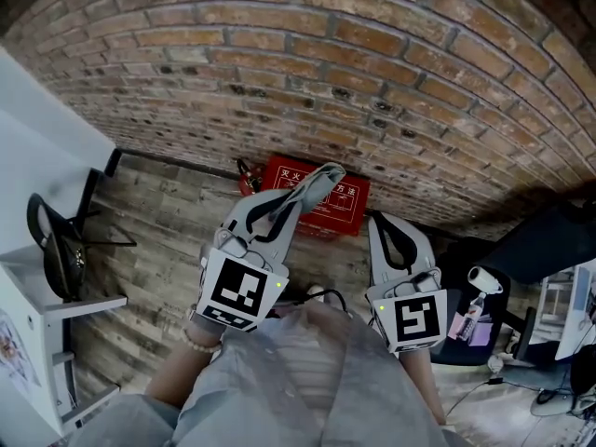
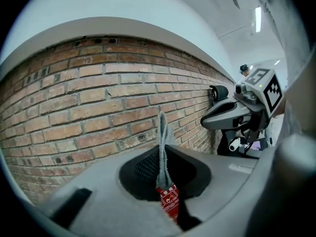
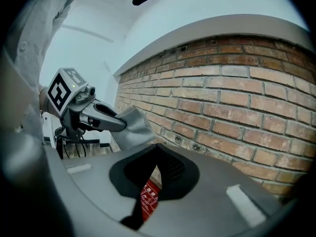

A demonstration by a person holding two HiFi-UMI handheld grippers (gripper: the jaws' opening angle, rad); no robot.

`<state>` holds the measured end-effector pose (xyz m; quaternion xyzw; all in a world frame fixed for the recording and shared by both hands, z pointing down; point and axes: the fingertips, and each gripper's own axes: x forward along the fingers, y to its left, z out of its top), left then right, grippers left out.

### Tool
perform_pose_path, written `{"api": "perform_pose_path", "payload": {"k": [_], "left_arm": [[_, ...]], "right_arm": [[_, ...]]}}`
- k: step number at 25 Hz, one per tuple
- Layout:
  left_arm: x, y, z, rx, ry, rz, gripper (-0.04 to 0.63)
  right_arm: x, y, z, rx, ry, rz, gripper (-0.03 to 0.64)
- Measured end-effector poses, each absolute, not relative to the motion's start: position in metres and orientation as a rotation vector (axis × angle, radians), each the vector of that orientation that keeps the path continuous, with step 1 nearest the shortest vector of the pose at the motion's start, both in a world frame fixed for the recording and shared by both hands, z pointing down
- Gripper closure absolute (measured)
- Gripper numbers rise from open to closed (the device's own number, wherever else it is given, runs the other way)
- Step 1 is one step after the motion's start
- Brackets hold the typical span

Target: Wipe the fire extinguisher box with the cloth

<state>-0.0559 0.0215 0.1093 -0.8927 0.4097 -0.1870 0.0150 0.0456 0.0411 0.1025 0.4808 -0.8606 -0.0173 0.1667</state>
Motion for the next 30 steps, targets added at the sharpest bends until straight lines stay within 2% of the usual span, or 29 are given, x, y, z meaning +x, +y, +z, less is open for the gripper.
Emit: {"api": "perform_pose_path", "payload": {"k": [30], "left_arm": [[-0.055, 0.01, 0.106, -2.775, 1.301, -0.547, 0.583]], "right_arm": [[0.043, 0.021, 0.092, 1.339, -2.461, -0.114, 0.607]]}}
